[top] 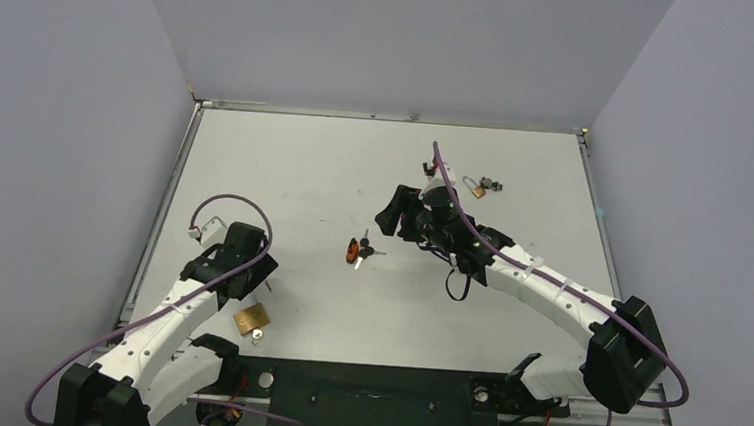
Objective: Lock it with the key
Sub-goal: Pick up the lock from the center of the board.
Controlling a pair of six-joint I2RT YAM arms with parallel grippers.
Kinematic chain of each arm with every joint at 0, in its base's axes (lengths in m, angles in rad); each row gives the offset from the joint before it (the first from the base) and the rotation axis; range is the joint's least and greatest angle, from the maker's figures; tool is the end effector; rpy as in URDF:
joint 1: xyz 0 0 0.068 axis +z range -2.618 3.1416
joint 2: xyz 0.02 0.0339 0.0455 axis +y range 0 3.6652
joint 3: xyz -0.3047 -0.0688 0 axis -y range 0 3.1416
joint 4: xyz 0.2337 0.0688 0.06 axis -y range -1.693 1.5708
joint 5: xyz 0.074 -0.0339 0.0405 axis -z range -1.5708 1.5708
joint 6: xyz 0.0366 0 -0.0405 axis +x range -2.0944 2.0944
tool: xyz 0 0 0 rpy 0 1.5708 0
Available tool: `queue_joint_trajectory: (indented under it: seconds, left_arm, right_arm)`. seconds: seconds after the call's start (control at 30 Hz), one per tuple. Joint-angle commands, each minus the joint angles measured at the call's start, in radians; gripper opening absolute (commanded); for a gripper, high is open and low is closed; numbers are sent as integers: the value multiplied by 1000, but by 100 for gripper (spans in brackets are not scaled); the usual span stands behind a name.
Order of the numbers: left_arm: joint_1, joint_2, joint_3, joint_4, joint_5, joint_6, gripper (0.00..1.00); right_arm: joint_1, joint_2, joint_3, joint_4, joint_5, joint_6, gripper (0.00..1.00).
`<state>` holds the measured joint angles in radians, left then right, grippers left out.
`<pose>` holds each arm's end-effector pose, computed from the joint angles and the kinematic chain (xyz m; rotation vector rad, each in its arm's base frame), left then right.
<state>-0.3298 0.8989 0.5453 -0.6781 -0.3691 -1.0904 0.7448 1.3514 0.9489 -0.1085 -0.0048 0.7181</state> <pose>0.1234 -0.0283 0.2345 -1.0469 2.2717 -0.0963 0.2121 0.1958 0.3205 -0.0326 2.2086 0.8682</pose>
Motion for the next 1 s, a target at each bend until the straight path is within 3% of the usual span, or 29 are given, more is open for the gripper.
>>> queue_joint_trajectory:
  seconds: [0.0,0.17,0.5,0.63,0.7,0.97]
  left_arm:
    - [35,4,-42,88,86,-60,56]
    - [57,36,-74,145,138,-65,51]
    - [125,97,-118,269,252,-60,29]
    - [148,114,-129,299,287,-56,14]
    - [155,112,-128,307,301,-49,0]
    - [161,-2,-69,268,333,9,0]
  right_arm:
    - [-7,-38,12,-4,15,-13,60]
    - [-8,-38,10,-6,14,-13,60]
    - [-7,-28,16,-3,-9,-17,60]
    - [-7,-40,11,-1,-16,-18,60]
    - [-7,-43,6,3,-17,-18,60]
    - [-7,-60,6,6,-21,-28,59]
